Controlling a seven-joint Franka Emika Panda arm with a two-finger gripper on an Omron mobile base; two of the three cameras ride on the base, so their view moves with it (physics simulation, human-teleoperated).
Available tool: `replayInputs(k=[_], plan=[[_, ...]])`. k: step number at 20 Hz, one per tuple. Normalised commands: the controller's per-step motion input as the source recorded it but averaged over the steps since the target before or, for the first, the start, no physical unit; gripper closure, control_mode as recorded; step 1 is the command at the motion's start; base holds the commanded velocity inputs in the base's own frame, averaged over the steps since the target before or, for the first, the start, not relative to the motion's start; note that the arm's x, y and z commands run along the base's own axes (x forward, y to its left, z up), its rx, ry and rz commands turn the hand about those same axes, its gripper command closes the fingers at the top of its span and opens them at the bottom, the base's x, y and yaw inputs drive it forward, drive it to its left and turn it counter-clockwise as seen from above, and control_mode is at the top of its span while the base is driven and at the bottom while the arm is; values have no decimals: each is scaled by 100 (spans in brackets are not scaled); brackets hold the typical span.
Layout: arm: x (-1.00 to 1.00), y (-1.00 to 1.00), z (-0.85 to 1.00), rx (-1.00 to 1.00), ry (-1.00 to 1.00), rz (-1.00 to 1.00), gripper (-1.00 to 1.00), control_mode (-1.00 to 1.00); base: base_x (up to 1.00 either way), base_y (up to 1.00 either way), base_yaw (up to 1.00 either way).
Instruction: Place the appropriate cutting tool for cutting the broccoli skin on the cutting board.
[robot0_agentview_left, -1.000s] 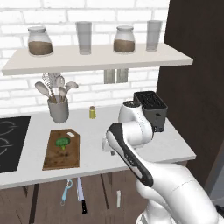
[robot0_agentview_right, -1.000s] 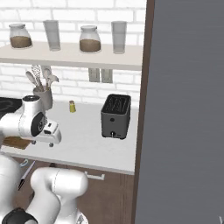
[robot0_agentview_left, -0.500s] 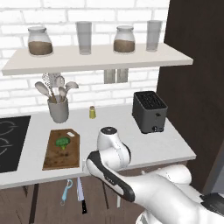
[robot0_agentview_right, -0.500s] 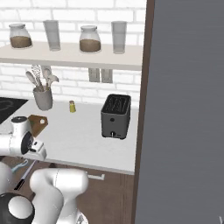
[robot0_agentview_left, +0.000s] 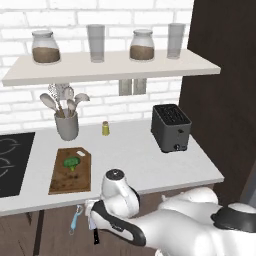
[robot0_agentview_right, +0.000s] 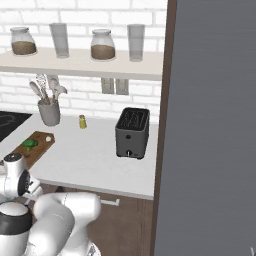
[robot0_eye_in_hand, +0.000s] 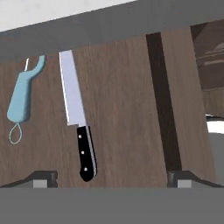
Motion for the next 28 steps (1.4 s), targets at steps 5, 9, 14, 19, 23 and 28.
replayInputs(k=[5,9,14,19,23,28], plan=[[-8,55,-47,0,21,-2,-100,-100,0,0,0],[-17,36,-29,0,18,0,-100,-100,0,0,0],[-34,36,-20,-2,12,2,-100,-100,0,0,0],[-55,41,-23,-7,12,7,-100,-100,0,0,0],[-65,42,-24,-7,11,8,-100,-100,0,0,0],[-81,32,-19,-2,12,8,-100,-100,0,0,0]])
